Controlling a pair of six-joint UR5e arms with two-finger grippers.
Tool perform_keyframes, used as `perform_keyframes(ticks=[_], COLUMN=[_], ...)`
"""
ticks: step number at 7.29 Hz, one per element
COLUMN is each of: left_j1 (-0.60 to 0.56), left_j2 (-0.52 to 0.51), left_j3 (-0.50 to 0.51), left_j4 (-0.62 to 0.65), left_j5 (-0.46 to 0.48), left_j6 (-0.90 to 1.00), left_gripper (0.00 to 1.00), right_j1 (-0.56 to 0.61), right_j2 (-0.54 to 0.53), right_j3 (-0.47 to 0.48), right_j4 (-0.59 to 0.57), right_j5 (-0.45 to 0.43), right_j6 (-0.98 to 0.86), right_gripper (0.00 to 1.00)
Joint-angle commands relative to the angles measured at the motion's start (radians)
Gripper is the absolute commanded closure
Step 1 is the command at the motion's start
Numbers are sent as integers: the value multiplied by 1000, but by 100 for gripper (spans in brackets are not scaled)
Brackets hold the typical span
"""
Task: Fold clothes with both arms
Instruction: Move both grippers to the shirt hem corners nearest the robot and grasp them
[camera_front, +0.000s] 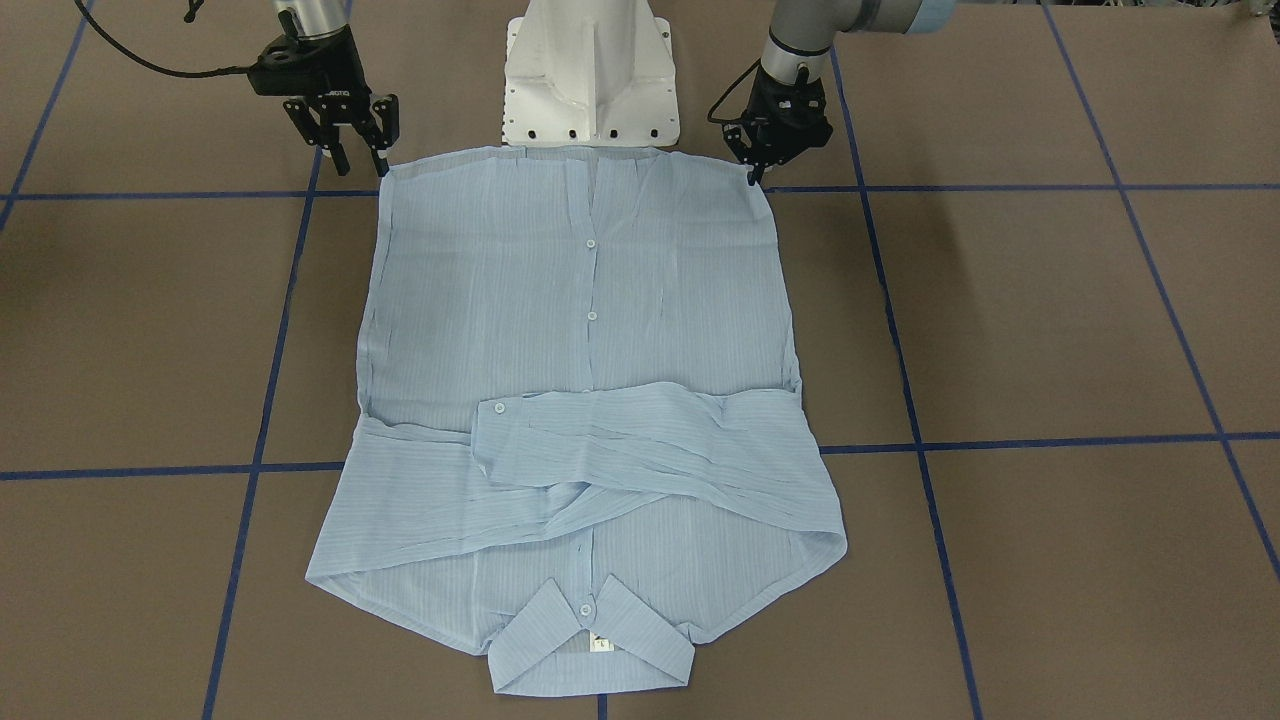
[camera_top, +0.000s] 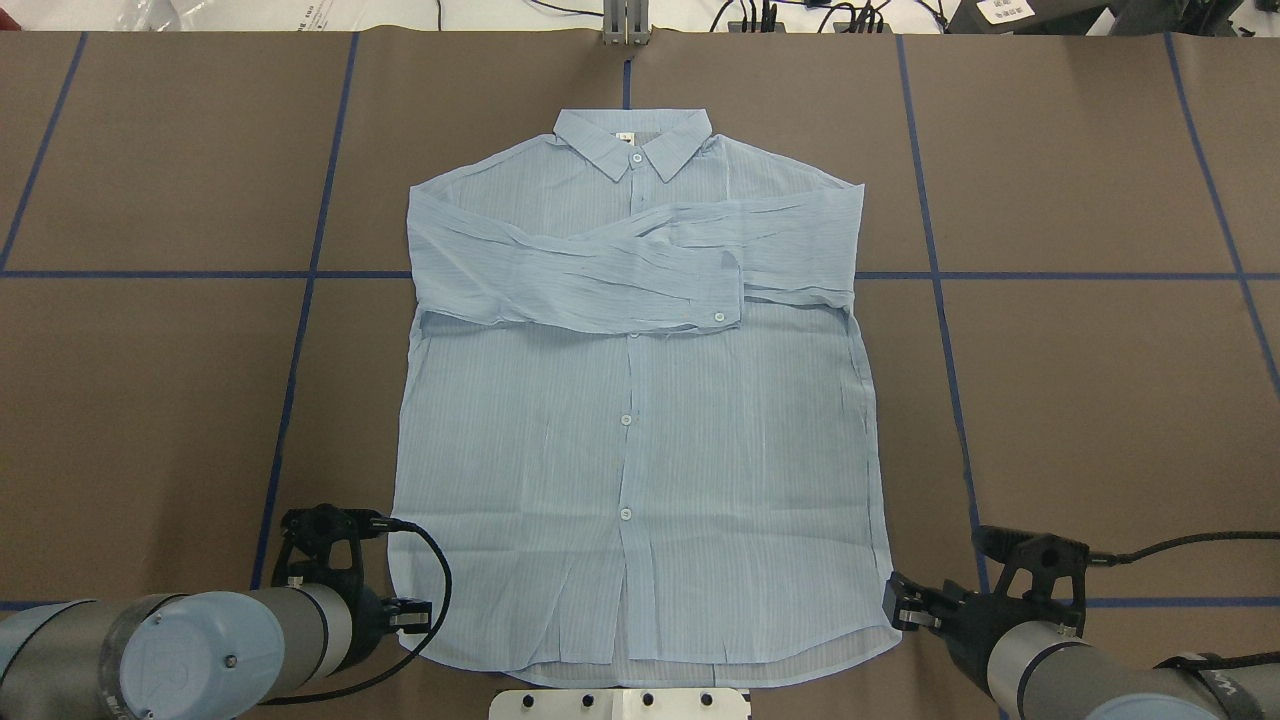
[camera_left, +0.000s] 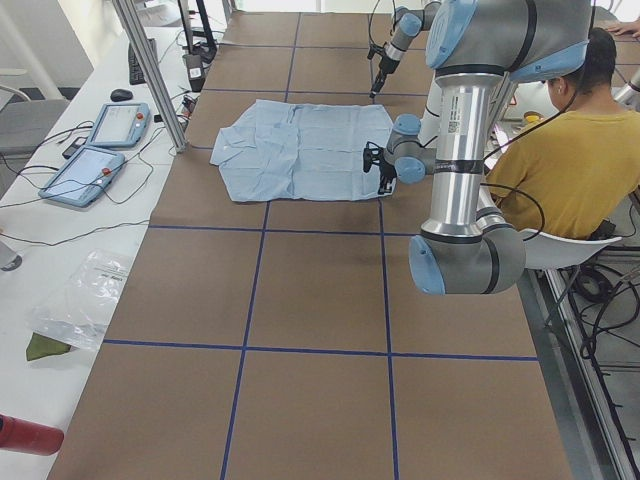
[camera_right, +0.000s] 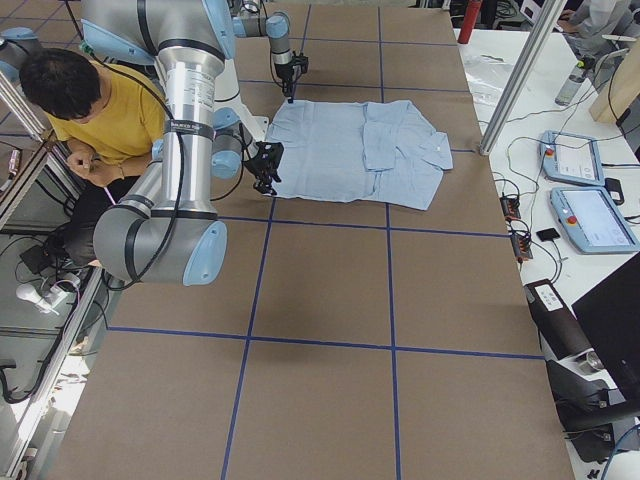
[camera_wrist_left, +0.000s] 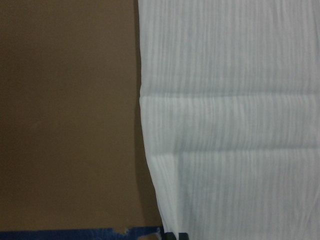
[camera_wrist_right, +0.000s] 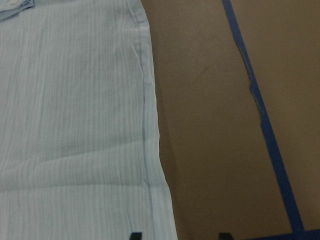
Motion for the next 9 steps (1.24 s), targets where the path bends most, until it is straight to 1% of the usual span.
perform_keyframes(ticks=[1, 4, 5, 7, 9], left_j1=[1, 5, 5, 5, 5], left_j2=[1, 2, 2, 3, 2], left_j3=[-12, -13, -13, -13, -12], left_j4=[0, 0, 0, 0, 0], left_j5=[32, 34, 34, 34, 34], left_j6=[2, 2, 2, 2, 2], left_gripper=[100, 100, 100, 100, 100], right_j1=[-35, -72, -74, -75, -81], right_j2=[5, 31, 51, 74, 85], right_j3=[-34, -69, -94, -109, -111], right_j4=[1, -2, -4, -11, -11], right_j5=[-37, -83, -88, -96, -96], right_j6=[38, 62, 62, 62, 62], right_gripper=[42, 46, 49, 50, 63])
